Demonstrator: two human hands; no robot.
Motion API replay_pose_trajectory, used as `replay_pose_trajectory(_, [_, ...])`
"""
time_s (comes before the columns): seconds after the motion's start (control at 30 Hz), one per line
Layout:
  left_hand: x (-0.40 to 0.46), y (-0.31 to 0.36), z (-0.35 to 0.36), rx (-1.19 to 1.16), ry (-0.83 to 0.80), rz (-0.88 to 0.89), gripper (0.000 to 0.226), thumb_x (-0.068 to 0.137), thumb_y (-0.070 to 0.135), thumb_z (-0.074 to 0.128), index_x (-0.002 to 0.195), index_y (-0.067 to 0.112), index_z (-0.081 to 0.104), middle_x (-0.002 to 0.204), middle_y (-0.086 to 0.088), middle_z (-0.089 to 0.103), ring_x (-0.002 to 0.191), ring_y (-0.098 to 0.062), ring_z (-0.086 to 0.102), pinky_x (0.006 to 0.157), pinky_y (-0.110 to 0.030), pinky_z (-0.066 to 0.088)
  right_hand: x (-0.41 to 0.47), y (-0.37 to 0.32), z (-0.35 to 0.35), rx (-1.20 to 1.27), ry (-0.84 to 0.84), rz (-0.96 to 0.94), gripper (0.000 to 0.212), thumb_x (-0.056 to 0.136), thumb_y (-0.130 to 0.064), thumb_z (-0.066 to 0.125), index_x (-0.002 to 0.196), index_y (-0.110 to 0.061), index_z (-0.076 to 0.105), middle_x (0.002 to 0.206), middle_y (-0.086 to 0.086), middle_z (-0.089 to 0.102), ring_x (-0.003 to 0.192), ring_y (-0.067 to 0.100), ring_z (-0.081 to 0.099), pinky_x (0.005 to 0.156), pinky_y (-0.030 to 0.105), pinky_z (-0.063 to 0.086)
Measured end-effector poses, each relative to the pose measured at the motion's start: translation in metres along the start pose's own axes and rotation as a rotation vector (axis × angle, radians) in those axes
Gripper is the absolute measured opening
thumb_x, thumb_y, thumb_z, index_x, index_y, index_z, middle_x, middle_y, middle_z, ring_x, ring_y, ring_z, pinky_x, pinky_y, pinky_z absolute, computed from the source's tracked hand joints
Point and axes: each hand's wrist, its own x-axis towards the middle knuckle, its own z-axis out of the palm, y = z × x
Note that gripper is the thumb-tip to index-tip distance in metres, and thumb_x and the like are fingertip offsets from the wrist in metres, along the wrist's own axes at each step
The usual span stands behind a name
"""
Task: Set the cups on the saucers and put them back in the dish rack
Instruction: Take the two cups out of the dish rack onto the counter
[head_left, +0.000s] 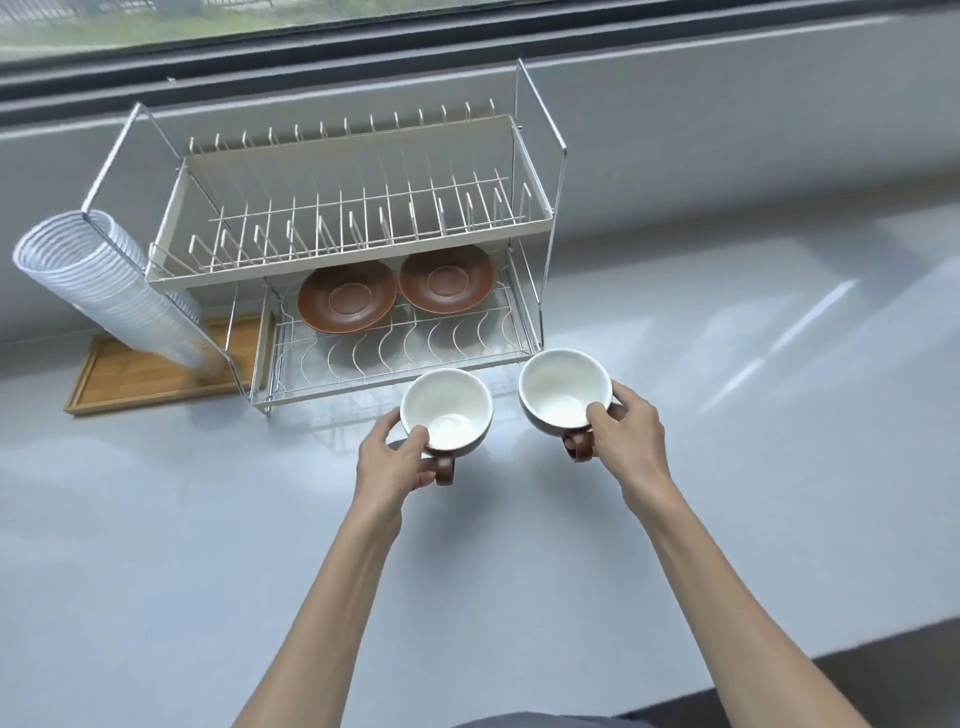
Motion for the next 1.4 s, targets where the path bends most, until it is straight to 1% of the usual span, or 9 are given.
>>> replay_pose_trajectory(0.1, [-0.009, -0.008, 0.026, 0.013, -0.045, -0.006, 0.049, 0.088, 0.01, 0.053, 0.136, 0.024, 0.051, 0.106, -0.015, 0.071, 0.081, -0.035, 0.074, 0.062, -0.027, 0.055, 0.0, 0.016, -0.026, 0.015, 0.047, 0.031, 0.034, 0.078, -0.016, 0.044, 0.1, -0.031, 0.065, 0.08, 0.008, 0.072, 0.045, 0.018, 0.065, 0.063, 0.038, 0.058])
replay_pose_trajectory(0.17, [-0.013, -0.012, 0.047, 0.012, -0.064, -0.026, 0.05, 0.089, 0.009, 0.052, 0.138, 0.022, 0.05, 0.109, -0.015, 0.07, 0.088, -0.039, 0.073, 0.062, -0.027, 0.055, 0.002, 0.027, -0.044, 0.021, 0.074, 0.056, 0.033, 0.078, -0.017, 0.044, 0.097, -0.036, 0.063, 0.087, 0.008, 0.073, 0.054, 0.022, 0.07, 0.069, 0.041, 0.059])
replay_pose_trajectory(0.27, [-0.018, -0.012, 0.077, 0.01, -0.1, -0.04, 0.052, 0.09, 0.008, 0.051, 0.14, 0.02, 0.049, 0.107, -0.014, 0.07, 0.085, -0.035, 0.073, 0.058, -0.024, 0.054, 0.008, 0.039, -0.067, 0.03, 0.108, 0.105, 0.043, 0.078, -0.02, 0.044, 0.114, -0.032, 0.063, 0.105, 0.008, 0.074, 0.086, 0.035, 0.074, 0.085, 0.053, 0.058])
replay_pose_trajectory(0.37, [-0.019, -0.011, 0.107, 0.013, -0.119, -0.053, 0.053, 0.09, 0.007, 0.051, 0.141, 0.019, 0.048, 0.101, -0.011, 0.068, 0.077, -0.031, 0.068, 0.054, -0.021, 0.055, 0.017, 0.05, -0.085, 0.033, 0.15, 0.132, 0.049, 0.08, -0.019, 0.045, 0.125, -0.028, 0.06, 0.117, 0.007, 0.071, 0.098, 0.039, 0.071, 0.09, 0.054, 0.056])
replay_pose_trajectory(0.47, [-0.019, -0.009, 0.133, 0.012, -0.146, -0.055, 0.054, 0.09, 0.005, 0.05, 0.142, 0.018, 0.047, 0.099, -0.01, 0.067, 0.075, -0.029, 0.068, 0.047, -0.017, 0.053, 0.029, 0.061, -0.097, 0.067, 0.177, 0.142, 0.047, 0.083, -0.017, 0.045, 0.126, -0.029, 0.059, 0.118, 0.001, 0.07, 0.086, 0.035, 0.074, 0.086, 0.049, 0.059])
replay_pose_trajectory(0.6, [-0.015, -0.009, 0.156, 0.028, -0.168, -0.05, 0.054, 0.091, 0.003, 0.048, 0.143, 0.017, 0.045, 0.09, -0.004, 0.066, 0.048, -0.014, 0.067, 0.044, -0.016, 0.05, 0.039, 0.067, -0.105, 0.126, 0.181, 0.153, 0.043, 0.086, -0.012, 0.045, 0.124, -0.03, 0.056, 0.108, -0.011, 0.07, 0.061, 0.026, 0.075, 0.066, 0.032, 0.056])
replay_pose_trajectory(0.73, [-0.011, -0.01, 0.171, 0.046, -0.195, -0.048, 0.055, 0.091, 0.002, 0.047, 0.144, 0.017, 0.045, 0.088, -0.006, 0.066, 0.044, -0.012, 0.065, 0.044, -0.016, 0.05, 0.042, 0.073, -0.109, 0.134, 0.182, 0.18, 0.048, 0.087, -0.011, 0.044, 0.13, -0.028, 0.055, 0.117, -0.006, 0.069, 0.06, 0.023, 0.075, 0.061, 0.027, 0.052])
replay_pose_trajectory(1.0, [-0.004, -0.012, 0.174, 0.047, -0.218, -0.041, 0.055, 0.092, 0.001, 0.048, 0.145, 0.016, 0.043, 0.089, -0.009, 0.067, 0.045, -0.011, 0.064, 0.044, -0.016, 0.05, 0.046, 0.081, -0.104, 0.123, 0.193, 0.215, 0.05, 0.087, -0.01, 0.042, 0.132, -0.029, 0.054, 0.123, -0.005, 0.068, 0.062, 0.023, 0.076, 0.053, 0.02, 0.048])
replay_pose_trajectory(1.4, [0.004, -0.017, 0.169, 0.042, -0.212, -0.063, 0.054, 0.093, 0.001, 0.049, 0.144, 0.016, 0.044, 0.09, -0.007, 0.066, 0.043, -0.009, 0.064, 0.043, -0.017, 0.05, 0.045, 0.085, -0.101, 0.101, 0.216, 0.227, 0.051, 0.089, -0.009, 0.042, 0.135, -0.03, 0.052, 0.121, -0.007, 0.069, 0.061, 0.016, 0.076, 0.056, 0.025, 0.049])
